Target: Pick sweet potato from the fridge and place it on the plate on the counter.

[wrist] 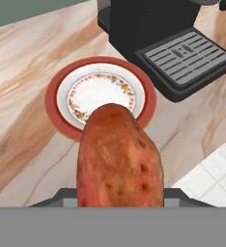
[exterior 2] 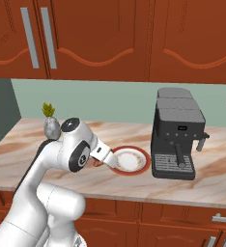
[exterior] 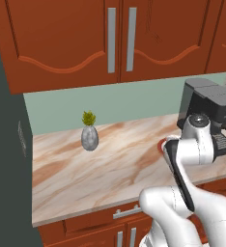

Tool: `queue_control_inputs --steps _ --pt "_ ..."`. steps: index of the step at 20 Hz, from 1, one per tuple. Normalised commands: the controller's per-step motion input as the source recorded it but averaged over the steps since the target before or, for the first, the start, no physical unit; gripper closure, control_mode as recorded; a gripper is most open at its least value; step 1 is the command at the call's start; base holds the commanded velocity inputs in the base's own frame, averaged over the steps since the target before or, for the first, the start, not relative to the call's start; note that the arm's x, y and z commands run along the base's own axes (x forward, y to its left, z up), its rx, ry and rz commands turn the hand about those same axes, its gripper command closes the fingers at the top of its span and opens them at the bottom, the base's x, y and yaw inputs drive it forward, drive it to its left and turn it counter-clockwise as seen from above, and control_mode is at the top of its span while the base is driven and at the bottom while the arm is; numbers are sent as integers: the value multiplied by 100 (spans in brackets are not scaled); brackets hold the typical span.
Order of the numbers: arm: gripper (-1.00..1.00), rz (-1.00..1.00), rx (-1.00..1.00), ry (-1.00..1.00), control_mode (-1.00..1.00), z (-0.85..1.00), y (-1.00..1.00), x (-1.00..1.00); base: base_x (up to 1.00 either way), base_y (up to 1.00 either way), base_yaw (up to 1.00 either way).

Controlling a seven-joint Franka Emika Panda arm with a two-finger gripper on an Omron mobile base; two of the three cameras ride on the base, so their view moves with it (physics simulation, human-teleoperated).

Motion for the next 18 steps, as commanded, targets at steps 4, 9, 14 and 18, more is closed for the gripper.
queue_control_inputs --steps 4,9,14,18 --pt "100 0 0 0 -100 -34 -1 35 0 0 0" --pt "100 0 0 0 -100 -11 0 34 0 0 0" --pt "100 0 0 0 -100 -2 -10 31 0 0 0" --pt "100 0 0 0 -100 -7 -7 42 0 0 0"
